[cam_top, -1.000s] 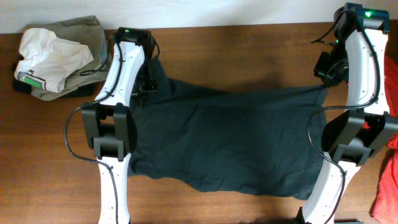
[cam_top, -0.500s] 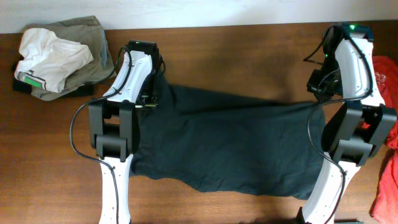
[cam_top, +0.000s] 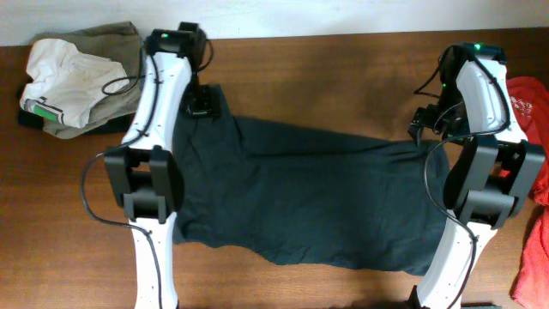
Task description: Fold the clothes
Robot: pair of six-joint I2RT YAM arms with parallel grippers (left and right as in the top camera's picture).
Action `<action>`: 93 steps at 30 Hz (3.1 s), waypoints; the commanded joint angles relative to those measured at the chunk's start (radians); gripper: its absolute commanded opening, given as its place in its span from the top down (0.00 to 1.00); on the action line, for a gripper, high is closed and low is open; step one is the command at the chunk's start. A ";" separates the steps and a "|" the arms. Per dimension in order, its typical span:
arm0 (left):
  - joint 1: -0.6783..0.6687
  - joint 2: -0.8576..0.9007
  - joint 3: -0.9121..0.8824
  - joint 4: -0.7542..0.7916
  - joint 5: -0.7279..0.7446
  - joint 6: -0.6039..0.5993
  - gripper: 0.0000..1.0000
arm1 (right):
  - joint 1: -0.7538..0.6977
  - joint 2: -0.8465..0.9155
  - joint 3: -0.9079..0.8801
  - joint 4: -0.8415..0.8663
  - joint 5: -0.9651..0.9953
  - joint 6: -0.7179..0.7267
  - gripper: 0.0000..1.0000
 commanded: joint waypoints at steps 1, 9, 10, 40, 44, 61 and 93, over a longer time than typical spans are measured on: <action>0.058 -0.011 -0.110 0.072 0.233 0.050 0.07 | -0.006 -0.022 -0.002 0.000 0.011 0.006 0.00; 0.065 -0.011 -0.277 0.201 0.320 0.068 0.39 | -0.006 -0.022 -0.002 0.015 0.012 0.006 0.01; 0.065 -0.011 -0.297 0.216 0.320 0.068 0.40 | -0.006 -0.022 -0.002 0.016 0.012 0.006 0.01; 0.097 -0.051 -0.228 -0.142 -0.105 -0.105 0.90 | -0.006 -0.012 -0.011 0.061 -0.023 0.010 0.01; 0.103 -0.051 -0.235 -0.142 -0.104 -0.068 0.62 | -0.006 -0.012 -0.011 0.060 -0.029 0.006 0.01; 0.111 0.003 -0.237 0.069 0.039 0.039 0.86 | 0.066 -0.011 -0.015 0.162 -0.240 -0.108 0.17; 0.112 0.052 -0.087 -0.026 0.190 0.158 0.48 | 0.164 -0.010 -0.221 0.302 -0.416 -0.126 0.24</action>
